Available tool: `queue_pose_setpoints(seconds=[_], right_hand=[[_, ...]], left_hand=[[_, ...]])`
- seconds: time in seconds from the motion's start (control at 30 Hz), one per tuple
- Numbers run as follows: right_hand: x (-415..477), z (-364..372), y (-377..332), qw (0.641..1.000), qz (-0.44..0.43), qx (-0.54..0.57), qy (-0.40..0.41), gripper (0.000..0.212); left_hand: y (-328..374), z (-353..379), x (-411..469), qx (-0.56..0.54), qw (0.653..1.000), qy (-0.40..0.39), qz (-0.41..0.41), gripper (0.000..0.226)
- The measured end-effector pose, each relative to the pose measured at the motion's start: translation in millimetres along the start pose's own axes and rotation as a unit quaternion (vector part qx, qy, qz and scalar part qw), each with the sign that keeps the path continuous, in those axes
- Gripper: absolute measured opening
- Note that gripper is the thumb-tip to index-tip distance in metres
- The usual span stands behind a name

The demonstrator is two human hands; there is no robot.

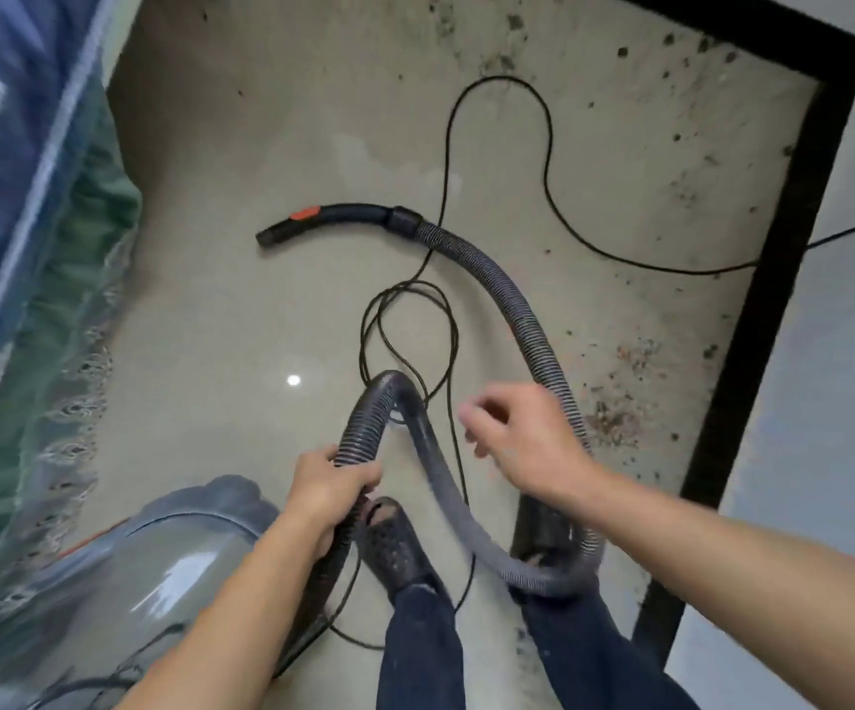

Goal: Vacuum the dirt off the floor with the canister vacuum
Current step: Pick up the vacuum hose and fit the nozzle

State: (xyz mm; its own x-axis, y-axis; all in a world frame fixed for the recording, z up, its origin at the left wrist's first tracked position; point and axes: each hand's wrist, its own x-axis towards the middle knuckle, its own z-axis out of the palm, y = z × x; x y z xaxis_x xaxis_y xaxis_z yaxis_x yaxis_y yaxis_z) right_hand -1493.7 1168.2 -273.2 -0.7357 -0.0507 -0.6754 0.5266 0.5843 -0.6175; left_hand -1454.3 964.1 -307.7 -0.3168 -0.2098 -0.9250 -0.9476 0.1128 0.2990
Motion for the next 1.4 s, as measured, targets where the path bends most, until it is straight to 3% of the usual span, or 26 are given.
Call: queue_pose_setpoints(seconds=[0.03, 0.1, 0.13, 0.2, 0.27, 0.33, 0.37, 0.4, 0.53, 0.63, 0.77, 0.87, 0.97, 1.03, 1.17, 1.23, 1.33, 1.4], right_hand=[[-18.3, 16.2, 2.3, 0.990, 0.097, 0.064, -0.074, 0.028], [-34.5, 41.4, 5.4, 0.930, 0.282, 0.158, -0.172, 0.049], [-33.9, 50.3, 4.0, 0.900, 0.334, 0.201, -0.196, 0.062], [-12.0, 62.7, -7.7, 0.841, 0.361, 0.345, -0.206, 0.082], [26.2, 64.4, -35.4, 0.764, 0.335, 0.525, -0.168, 0.091], [64.8, 48.9, -76.2, 0.679, 0.301, 0.662, -0.099, 0.089], [80.4, 35.8, -97.0, 0.657, 0.283, 0.696, -0.060, 0.085], [92.6, 21.5, -116.0, 0.663, 0.265, 0.699, -0.033, 0.081], [105.9, -33.9, -171.5, 0.766, 0.215, 0.605, 0.014, 0.065], [104.4, -67.6, -201.6, 0.800, 0.184, 0.568, 0.053, 0.059], [109.1, -85.8, -225.1, 0.820, 0.155, 0.545, 0.079, 0.064], [111.1, -93.8, -227.9, 0.810, 0.136, 0.565, 0.078, 0.061], [106.5, -80.3, -221.3, 0.840, 0.126, 0.524, 0.067, 0.032], [100.0, -59.7, -212.4, 0.855, 0.124, 0.501, 0.045, 0.020], [82.1, -33.2, -205.1, 0.842, 0.134, 0.522, 0.009, 0.018], [70.3, -28.6, -205.0, 0.856, 0.126, 0.501, 0.010, 0.015], [49.2, -20.8, -205.6, 0.878, 0.110, 0.467, 0.001, 0.015], [37.0, -18.5, -205.6, 0.882, 0.100, 0.461, -0.006, 0.015]], left_hand=[[9.3, -9.8, -2.7, -0.019, 1.000, 0.021, 0.014, 0.015], [26.9, -28.6, -9.8, -0.038, 0.998, 0.033, 0.050, 0.017], [34.1, -36.0, -16.1, -0.027, 0.997, 0.019, 0.075, 0.019], [47.8, -45.1, -33.3, 0.024, 0.989, -0.031, 0.144, 0.024], [55.2, -51.9, -48.7, 0.099, 0.971, -0.076, 0.202, 0.028], [56.9, -60.2, -57.8, 0.155, 0.955, -0.099, 0.234, 0.028], [56.1, -64.9, -60.6, 0.169, 0.950, -0.097, 0.245, 0.026], [55.1, -69.9, -63.2, 0.174, 0.948, -0.089, 0.252, 0.025], [46.7, -83.0, -66.3, 0.173, 0.945, -0.074, 0.267, 0.029], [34.8, -85.3, -60.2, 0.151, 0.949, -0.055, 0.272, 0.030], [11.9, -90.2, -45.4, 0.142, 0.959, -0.017, 0.245, 0.026], [-9.3, -95.9, -38.0, 0.177, 0.961, 0.008, 0.211, 0.024], [-25.7, -110.6, -32.7, 0.226, 0.962, 0.017, 0.154, 0.026], [-26.7, -122.0, -32.0, 0.232, 0.965, -0.022, 0.122, 0.028], [17.6, -150.2, -47.1, 0.177, 0.968, -0.147, 0.101, 0.060], [53.6, -165.6, -57.8, 0.135, 0.966, -0.196, 0.097, 0.079], [107.4, -182.8, -65.9, 0.083, 0.975, -0.174, 0.109, 0.083], [140.5, -186.2, -66.9, 0.060, 0.983, -0.120, 0.122, 0.065]])
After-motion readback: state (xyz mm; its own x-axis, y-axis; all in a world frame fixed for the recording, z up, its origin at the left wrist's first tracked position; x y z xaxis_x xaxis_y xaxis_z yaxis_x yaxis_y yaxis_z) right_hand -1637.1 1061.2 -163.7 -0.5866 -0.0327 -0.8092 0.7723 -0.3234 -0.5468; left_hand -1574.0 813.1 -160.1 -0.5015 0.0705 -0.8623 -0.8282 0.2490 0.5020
